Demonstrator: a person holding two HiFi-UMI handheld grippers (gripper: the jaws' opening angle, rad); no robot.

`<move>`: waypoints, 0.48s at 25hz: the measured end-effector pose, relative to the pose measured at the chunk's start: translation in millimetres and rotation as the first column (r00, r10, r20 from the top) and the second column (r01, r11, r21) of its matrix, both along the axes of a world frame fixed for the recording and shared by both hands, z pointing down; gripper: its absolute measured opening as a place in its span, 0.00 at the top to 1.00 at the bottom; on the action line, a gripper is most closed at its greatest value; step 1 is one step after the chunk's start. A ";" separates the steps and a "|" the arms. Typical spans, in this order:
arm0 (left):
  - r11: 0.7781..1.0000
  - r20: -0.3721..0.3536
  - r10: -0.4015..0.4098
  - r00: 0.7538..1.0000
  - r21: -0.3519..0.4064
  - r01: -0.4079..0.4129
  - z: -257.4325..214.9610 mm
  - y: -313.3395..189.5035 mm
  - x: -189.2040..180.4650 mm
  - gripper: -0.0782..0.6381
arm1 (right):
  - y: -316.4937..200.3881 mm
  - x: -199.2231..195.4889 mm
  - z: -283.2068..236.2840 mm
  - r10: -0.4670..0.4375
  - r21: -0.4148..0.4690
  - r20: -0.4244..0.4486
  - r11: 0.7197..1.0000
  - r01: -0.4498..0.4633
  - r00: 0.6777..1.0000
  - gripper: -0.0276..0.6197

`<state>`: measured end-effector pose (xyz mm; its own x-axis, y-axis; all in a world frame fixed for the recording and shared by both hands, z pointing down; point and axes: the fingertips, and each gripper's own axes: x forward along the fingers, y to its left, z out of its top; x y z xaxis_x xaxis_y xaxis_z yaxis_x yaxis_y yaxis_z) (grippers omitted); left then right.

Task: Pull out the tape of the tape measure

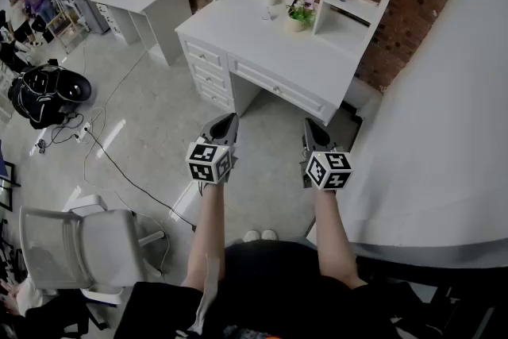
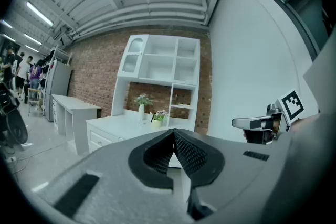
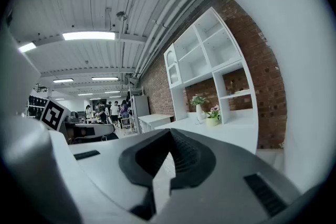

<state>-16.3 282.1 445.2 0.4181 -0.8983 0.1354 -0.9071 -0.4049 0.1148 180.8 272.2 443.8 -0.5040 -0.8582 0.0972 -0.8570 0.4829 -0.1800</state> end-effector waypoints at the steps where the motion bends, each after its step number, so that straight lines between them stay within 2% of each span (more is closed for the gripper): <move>1: 1.000 -0.001 0.001 1.000 -0.001 -0.001 0.2 0.1 0.2 0.88 | 0.3 -0.4 0.2 -0.001 0.000 0.001 1.000 0.001 1.000 0.96; 12: 1.000 -0.008 0.009 1.000 -0.017 -0.009 5.9 -0.9 -2.9 0.88 | 1.6 -6.0 0.5 0.001 0.002 0.005 1.000 -0.001 1.000 0.96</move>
<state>-19.1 281.2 451.1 0.4275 -0.8920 0.1470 -0.9023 -0.4112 0.1291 174.8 273.8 444.3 -0.5038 -0.8588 0.0931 -0.8565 0.4825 -0.1832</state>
